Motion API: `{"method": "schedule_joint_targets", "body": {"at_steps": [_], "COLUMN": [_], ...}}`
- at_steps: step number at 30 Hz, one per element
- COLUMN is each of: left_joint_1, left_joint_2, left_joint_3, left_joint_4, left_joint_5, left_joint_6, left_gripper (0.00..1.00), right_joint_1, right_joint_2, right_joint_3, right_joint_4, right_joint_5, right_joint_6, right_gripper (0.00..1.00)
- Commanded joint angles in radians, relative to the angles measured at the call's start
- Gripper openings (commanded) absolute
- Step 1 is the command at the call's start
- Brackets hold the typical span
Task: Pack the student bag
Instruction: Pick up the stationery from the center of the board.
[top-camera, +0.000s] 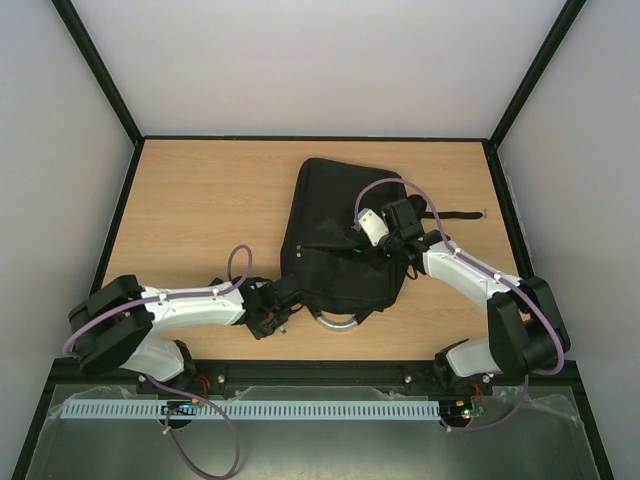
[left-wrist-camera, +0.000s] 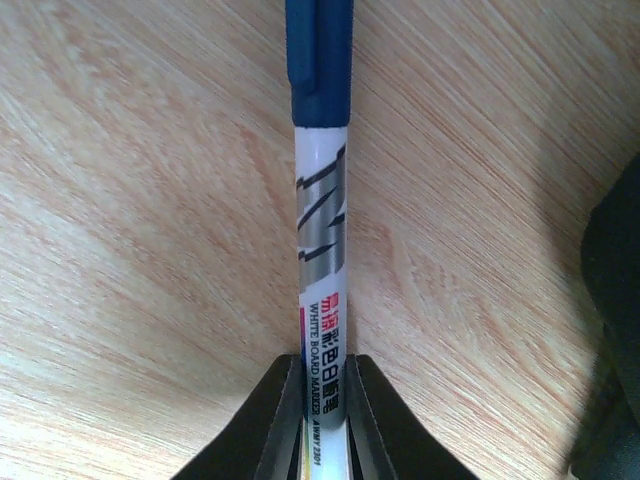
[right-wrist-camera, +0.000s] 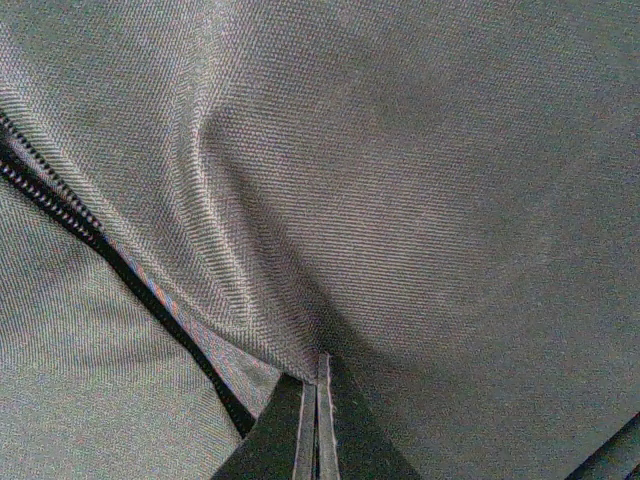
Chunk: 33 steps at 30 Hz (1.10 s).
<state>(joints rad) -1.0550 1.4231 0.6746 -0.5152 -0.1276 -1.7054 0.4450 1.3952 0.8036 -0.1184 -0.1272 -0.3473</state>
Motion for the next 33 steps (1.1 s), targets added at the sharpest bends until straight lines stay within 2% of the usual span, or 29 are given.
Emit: {"method": "schedule_joint_targets", "body": {"at_steps": [1, 7, 15, 16, 19, 23, 33], "left_joint_1": [-0.002, -0.084, -0.214, -0.221, -0.221, -0.219, -0.174], "left_joint_2": [0.018, 0.002, 0.029, 0.032, 0.05, 0.083, 0.16], "left_joint_3": [0.006, -0.015, -0.017, -0.02, -0.023, -0.008, 0.069], "left_joint_4": [-0.045, -0.063, -0.068, -0.065, -0.054, -0.044, -0.098], "left_joint_5": [0.065, 0.059, 0.079, 0.084, 0.101, 0.068, -0.007], "left_joint_6": [0.057, 0.184, 0.427, 0.444, 0.493, 0.526, 0.572], "left_gripper": [0.11, 0.04, 0.02, 0.03, 0.2, 0.29, 0.27], "right_joint_1": [-0.012, -0.012, -0.012, -0.012, -0.012, -0.012, -0.012], "right_joint_2": [0.016, 0.019, 0.022, 0.022, 0.023, 0.024, 0.025], "right_joint_3": [0.026, 0.027, 0.03, 0.03, 0.031, 0.031, 0.032], "right_joint_4": [-0.045, -0.046, -0.05, -0.05, -0.05, -0.052, -0.055], "right_joint_5": [0.009, 0.005, -0.002, -0.001, -0.003, -0.007, -0.009], "right_joint_6": [0.005, 0.005, 0.005, 0.005, 0.005, 0.006, 0.005], "right_gripper": [0.01, 0.01, 0.01, 0.01, 0.01, 0.01, 0.01]}}
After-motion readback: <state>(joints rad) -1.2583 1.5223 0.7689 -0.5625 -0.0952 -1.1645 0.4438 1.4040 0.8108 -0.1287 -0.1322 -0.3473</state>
